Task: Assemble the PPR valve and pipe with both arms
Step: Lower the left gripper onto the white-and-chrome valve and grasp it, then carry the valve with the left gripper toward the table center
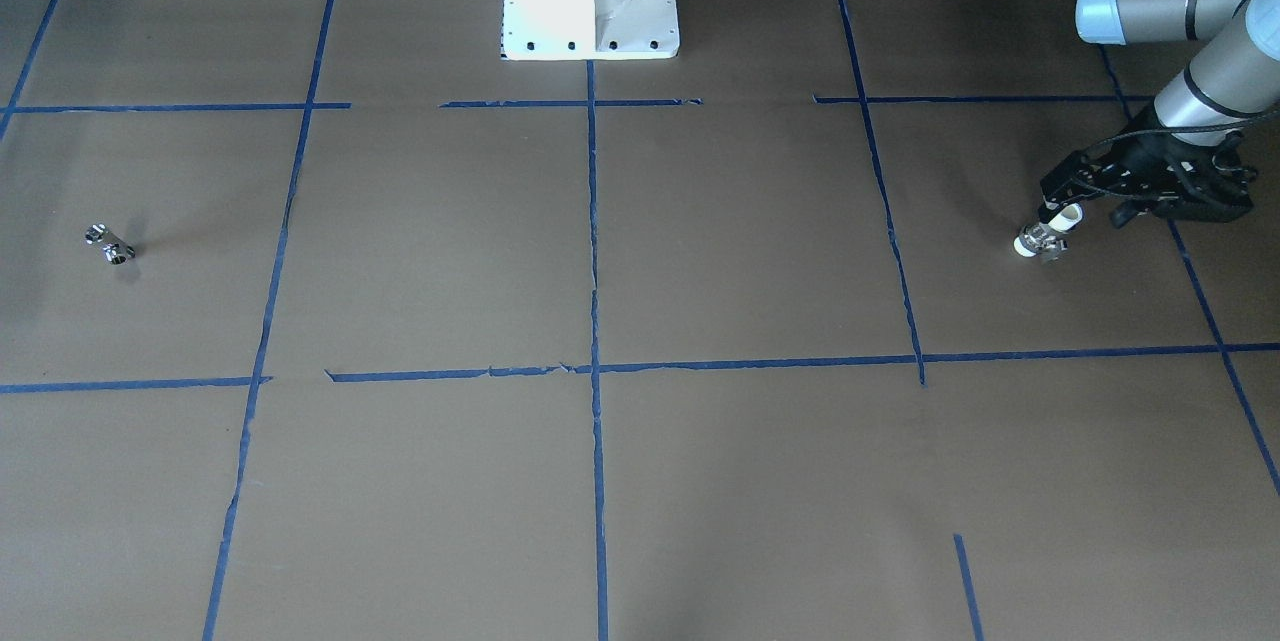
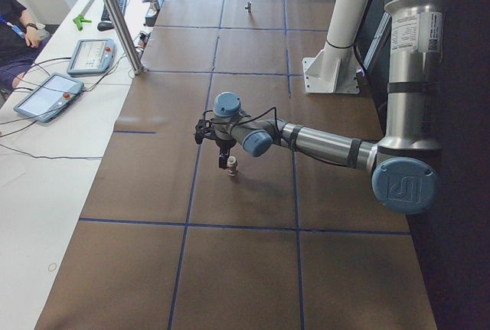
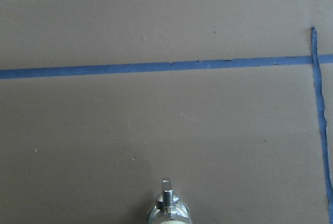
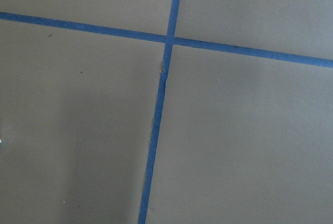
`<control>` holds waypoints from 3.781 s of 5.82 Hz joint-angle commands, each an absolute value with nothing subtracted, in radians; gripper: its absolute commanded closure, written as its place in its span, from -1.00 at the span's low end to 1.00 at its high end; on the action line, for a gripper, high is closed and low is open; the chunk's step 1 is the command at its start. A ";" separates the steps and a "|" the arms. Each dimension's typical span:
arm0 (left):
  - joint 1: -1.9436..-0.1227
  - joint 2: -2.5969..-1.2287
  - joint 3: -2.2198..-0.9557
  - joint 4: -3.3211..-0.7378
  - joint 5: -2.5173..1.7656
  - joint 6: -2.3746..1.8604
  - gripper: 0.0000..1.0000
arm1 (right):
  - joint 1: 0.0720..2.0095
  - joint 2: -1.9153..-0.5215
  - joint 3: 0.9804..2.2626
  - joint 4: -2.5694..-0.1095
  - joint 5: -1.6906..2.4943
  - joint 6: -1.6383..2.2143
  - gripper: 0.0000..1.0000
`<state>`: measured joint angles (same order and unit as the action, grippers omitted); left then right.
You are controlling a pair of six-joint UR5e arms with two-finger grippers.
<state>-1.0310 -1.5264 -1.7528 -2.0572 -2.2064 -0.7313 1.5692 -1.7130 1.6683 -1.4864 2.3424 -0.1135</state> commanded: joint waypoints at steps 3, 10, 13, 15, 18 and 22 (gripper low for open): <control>-1.009 -1.520 -1.740 -2.051 -2.200 -0.727 0.75 | 1.569 -1.715 1.670 -1.486 2.342 -0.114 -1.00; -1.011 -1.688 -1.878 -1.750 -2.201 -0.739 1.00 | 1.569 -1.717 1.672 -1.486 2.347 -0.112 -1.00; -0.759 -2.113 -1.846 -1.476 -2.046 -0.954 1.00 | 1.569 -1.717 1.666 -1.488 2.350 -0.112 -1.00; -0.628 -2.417 -1.611 -1.476 -1.967 -1.111 1.00 | 1.569 -1.717 1.663 -1.488 2.350 -0.112 -1.00; -0.545 -2.569 -1.411 -1.496 -1.884 -1.158 1.00 | 1.569 -1.717 1.663 -1.488 2.353 -0.110 -1.00; -0.532 -2.502 -1.416 -1.580 -1.885 -1.158 1.00 | 1.569 -1.717 1.661 -1.488 2.350 -0.110 -1.00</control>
